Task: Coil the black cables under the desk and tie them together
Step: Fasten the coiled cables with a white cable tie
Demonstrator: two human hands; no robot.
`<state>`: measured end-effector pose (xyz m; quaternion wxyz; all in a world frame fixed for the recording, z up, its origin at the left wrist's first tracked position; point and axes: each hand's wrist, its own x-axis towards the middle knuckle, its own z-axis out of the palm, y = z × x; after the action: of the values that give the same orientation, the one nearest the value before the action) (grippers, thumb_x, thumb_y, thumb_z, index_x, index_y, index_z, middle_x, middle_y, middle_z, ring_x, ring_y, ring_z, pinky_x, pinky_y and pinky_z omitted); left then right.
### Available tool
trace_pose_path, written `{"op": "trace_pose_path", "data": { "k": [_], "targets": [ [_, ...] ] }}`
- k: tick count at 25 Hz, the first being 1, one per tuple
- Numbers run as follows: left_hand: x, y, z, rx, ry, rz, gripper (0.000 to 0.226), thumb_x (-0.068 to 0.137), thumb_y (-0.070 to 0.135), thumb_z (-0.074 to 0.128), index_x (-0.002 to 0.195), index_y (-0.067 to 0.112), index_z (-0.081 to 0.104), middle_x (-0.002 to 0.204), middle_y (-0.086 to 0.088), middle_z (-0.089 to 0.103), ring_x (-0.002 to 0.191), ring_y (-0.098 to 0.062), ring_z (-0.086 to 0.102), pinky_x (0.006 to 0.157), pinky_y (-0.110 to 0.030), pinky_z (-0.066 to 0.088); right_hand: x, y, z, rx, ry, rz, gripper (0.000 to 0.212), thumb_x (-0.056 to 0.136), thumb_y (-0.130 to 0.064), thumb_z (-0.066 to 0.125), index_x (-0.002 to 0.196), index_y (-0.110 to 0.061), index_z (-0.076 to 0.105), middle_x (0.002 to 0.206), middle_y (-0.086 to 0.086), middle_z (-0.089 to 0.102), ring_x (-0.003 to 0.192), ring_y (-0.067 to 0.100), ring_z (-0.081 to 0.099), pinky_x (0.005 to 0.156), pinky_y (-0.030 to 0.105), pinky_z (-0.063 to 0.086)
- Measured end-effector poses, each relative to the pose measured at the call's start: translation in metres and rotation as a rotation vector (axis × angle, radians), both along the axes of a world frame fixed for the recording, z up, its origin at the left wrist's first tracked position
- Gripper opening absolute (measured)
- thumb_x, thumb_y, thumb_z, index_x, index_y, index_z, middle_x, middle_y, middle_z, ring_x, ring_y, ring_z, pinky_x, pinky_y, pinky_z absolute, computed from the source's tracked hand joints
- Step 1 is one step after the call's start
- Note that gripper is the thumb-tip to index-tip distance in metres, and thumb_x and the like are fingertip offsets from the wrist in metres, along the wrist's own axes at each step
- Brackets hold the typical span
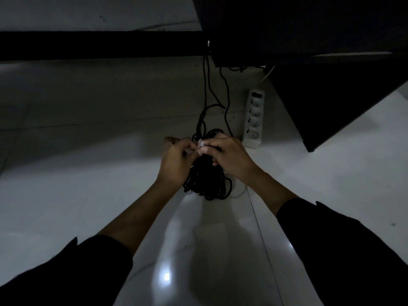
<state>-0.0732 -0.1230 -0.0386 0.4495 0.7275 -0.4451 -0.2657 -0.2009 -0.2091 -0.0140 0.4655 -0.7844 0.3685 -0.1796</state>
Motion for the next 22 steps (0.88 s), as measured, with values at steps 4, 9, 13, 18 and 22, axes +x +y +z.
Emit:
{"op": "trace_pose_path", "data": {
  "k": [4, 9, 13, 18, 22],
  "targets": [
    [0.000, 0.005, 0.006, -0.070, -0.078, 0.003, 0.016, 0.089, 0.020, 0.067, 0.078, 0.013, 0.057, 0.086, 0.001, 0.051, 0.069, -0.002, 0.050, 0.061, -0.007, 0.037, -0.001, 0.001, 0.001, 0.061, -0.023, -0.024, 0.023, 0.093, -0.017, 0.062, 0.114, -0.011, 0.070, 0.105, 0.006, 0.059, 0.072, 0.001, 0.057, 0.058, 0.014, 0.052],
    [0.002, 0.007, 0.011, -0.087, 0.144, -0.096, 0.013, 0.089, 0.019, 0.067, 0.079, 0.017, 0.060, 0.071, 0.005, 0.057, 0.064, -0.006, 0.051, 0.062, -0.022, 0.041, -0.004, 0.001, 0.003, 0.175, -0.057, -0.033, 0.025, 0.094, -0.014, 0.060, 0.117, -0.010, 0.068, 0.102, 0.002, 0.057, 0.070, 0.001, 0.056, 0.059, 0.011, 0.049],
    [0.006, 0.007, 0.012, -0.127, 0.192, -0.134, 0.007, 0.086, 0.014, 0.069, 0.082, 0.017, 0.064, 0.076, 0.000, 0.063, 0.073, -0.022, 0.061, 0.072, -0.038, 0.052, -0.002, 0.000, 0.002, 0.206, -0.054, -0.046, 0.025, 0.095, -0.013, 0.059, 0.117, -0.008, 0.068, 0.098, -0.003, 0.058, 0.072, 0.001, 0.055, 0.057, 0.012, 0.047],
    [0.002, 0.008, 0.015, -0.127, 0.462, -0.132, 0.009, 0.084, 0.002, 0.067, 0.085, 0.010, 0.062, 0.085, -0.002, 0.067, 0.085, -0.018, 0.065, 0.083, -0.032, 0.055, -0.002, -0.002, 0.000, 0.250, -0.059, -0.097, 0.025, 0.097, -0.014, 0.055, 0.117, -0.007, 0.067, 0.109, 0.003, 0.059, 0.071, 0.002, 0.054, 0.060, 0.018, 0.045],
    [0.003, 0.004, 0.024, -0.034, 0.610, -0.205, 0.012, 0.091, -0.002, 0.057, 0.100, 0.005, 0.056, 0.099, -0.010, 0.060, 0.095, -0.016, 0.062, 0.086, -0.023, 0.055, -0.002, -0.002, -0.003, 0.273, -0.088, -0.106, 0.024, 0.097, -0.012, 0.055, 0.117, -0.008, 0.067, 0.109, 0.005, 0.061, 0.074, 0.004, 0.056, 0.062, 0.018, 0.046]
  ]
}}
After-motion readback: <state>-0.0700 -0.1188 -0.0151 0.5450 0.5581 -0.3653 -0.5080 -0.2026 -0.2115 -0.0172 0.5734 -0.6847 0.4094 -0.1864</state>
